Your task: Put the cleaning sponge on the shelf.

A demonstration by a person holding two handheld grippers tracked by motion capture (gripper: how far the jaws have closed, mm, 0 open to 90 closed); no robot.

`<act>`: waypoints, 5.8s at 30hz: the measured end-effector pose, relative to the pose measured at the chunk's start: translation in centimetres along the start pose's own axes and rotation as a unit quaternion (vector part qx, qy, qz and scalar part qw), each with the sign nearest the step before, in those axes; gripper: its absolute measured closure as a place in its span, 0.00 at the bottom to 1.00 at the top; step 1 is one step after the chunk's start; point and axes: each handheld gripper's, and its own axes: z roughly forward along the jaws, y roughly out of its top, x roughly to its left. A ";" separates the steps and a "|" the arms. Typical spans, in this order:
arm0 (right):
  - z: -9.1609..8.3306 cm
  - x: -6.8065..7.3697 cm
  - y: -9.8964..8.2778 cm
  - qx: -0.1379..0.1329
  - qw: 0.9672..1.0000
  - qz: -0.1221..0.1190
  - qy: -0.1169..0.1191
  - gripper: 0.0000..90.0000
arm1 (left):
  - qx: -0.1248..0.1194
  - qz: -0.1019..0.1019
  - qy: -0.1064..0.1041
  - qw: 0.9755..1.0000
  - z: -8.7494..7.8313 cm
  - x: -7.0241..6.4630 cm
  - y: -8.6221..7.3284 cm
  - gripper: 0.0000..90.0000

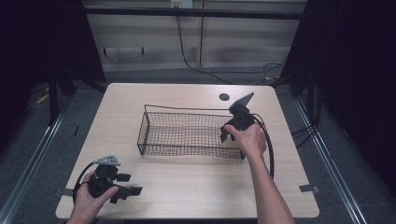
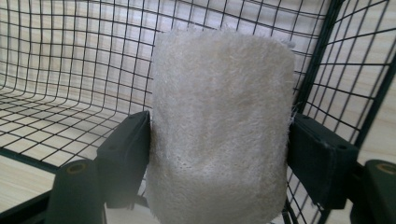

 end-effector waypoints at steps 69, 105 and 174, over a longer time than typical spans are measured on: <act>2.3 1.4 0.4 0.020 0.998 -0.002 -0.065 0.17 | 0.000 0.001 -0.001 1.000 -0.1 0.0 0.0 0.23; -2.2 0.8 -2.4 -0.078 0.993 -0.081 0.029 0.19 | 0.000 0.000 0.001 1.000 -0.1 0.0 0.0 0.23; 0.9 0.9 -15.6 -0.214 0.953 -0.196 0.086 0.28 | 0.000 -0.007 0.004 1.000 0.0 0.2 0.0 0.23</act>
